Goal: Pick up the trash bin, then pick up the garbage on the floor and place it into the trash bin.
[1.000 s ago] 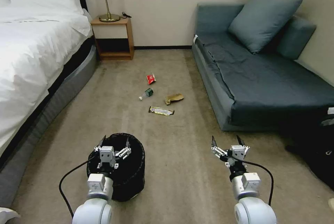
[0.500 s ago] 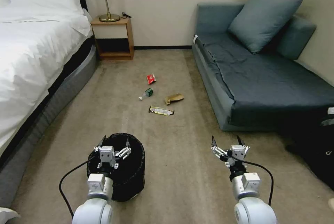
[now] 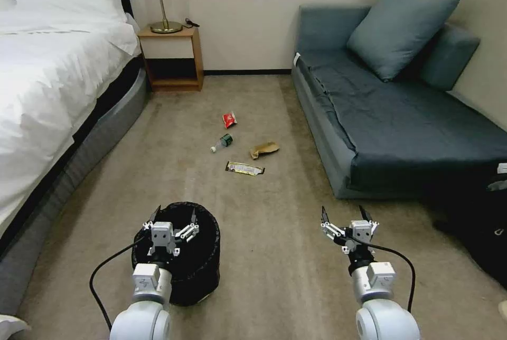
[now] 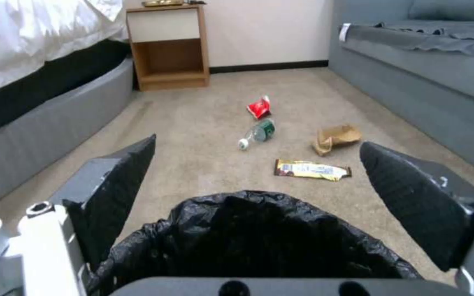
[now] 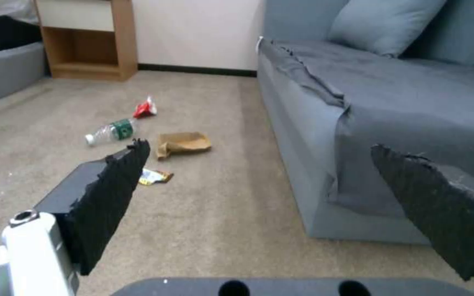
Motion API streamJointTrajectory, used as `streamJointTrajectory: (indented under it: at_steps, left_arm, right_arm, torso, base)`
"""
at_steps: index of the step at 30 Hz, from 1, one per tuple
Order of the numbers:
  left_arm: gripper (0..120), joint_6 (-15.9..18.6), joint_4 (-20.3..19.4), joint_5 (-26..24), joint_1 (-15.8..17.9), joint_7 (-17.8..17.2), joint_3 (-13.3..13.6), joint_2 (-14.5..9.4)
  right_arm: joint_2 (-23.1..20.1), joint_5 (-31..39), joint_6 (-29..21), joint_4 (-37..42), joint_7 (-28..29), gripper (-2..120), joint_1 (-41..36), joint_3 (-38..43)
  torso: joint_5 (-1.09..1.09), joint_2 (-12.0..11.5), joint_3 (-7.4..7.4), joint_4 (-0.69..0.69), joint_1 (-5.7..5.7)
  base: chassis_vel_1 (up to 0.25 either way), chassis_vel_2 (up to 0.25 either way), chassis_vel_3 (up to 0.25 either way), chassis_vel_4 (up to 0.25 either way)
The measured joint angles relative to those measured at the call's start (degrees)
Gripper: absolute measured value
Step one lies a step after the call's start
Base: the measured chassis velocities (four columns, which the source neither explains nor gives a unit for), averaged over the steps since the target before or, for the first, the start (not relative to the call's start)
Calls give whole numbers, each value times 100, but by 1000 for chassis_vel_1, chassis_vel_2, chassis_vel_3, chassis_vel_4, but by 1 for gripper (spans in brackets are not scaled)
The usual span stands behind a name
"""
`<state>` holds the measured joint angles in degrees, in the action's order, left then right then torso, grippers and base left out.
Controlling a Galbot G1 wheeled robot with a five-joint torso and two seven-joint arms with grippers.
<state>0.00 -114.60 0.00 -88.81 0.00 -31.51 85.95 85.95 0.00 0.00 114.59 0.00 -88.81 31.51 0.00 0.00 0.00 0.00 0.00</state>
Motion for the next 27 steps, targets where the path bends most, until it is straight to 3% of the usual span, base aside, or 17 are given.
streamJointTrajectory:
  at_steps: [5, 7, 9, 11, 12, 15, 16, 19, 20, 22, 27]
  left_arm:
    - [100, 22, -9, -13, 2, -1, 1, 8]
    - [100, 416, -173, -175, 29, -92, 56, 143]
    - [100, 478, -200, -200, 33, -106, 67, 166]
    - [100, 1104, -458, -448, 77, -251, 163, 383]
    - [100, 1104, -458, -448, 77, -251, 163, 383]
    - [100, 1653, -699, -696, 102, -375, 242, 542]
    - [100, 1653, -699, -696, 102, -375, 242, 542]
    - [100, 2064, -1182, -1023, -15, -383, 222, 281]
    - [100, 2174, -1283, -1095, -40, -386, 199, 180]
    - [100, 2192, -1305, -1107, -43, -386, 186, 154]
    - [100, 2431, -1472, -1301, -100, -538, 71, -241]
  right_arm:
    - [12, -3, -22, 26, 7, 100, -4, 1]
    - [175, -124, -439, 387, 170, 100, -82, 57]
    - [211, -153, -530, 468, 207, 100, -100, 70]
    - [457, -338, -1151, 1015, 462, 100, -233, 159]
    - [457, -338, -1151, 1015, 462, 100, -233, 159]
    - [429, -289, -1332, 1297, 509, 100, -390, 208]
    - [429, -289, -1332, 1297, 509, 100, -390, 208]
    - [410, -268, -1342, 1319, 521, 100, -419, 223]
    - [408, -260, -1342, 1319, 527, 100, -428, 220]
    - [407, -256, -1343, 1319, 529, 100, -428, 218]
    - [342, -163, -1383, 1306, 535, 100, -391, 192]
  torso:
    - [0, 0, 0, 0, 0]
    - [0, 0, 0, 1, 0]
    - [0, 0, 0, 1, 0]
    - [-1, 0, 0, -2, 0]
    - [-1, 0, 0, -2, 0]
    - [-1, 0, 0, -2, 0]
    - [-1, 0, 0, -2, 0]
    - [5, 0, 0, 1, 0]
    - [-2, 0, 0, 0, 0]
    - [-3, 0, 0, 0, 0]
    - [-1, 0, 0, 0, 0]
  base:
    - [0, 0, 0, 0]
    - [0, 0, 0, 0]
    - [0, 0, 0, 0]
    - [0, 0, 0, 0]
    - [0, 0, 0, 0]
    - [0, 0, 0, 0]
    - [0, 0, 0, 0]
    - [0, 0, 0, 0]
    - [0, 0, 0, 0]
    - [0, 0, 0, 0]
    - [0, 0, 0, 0]
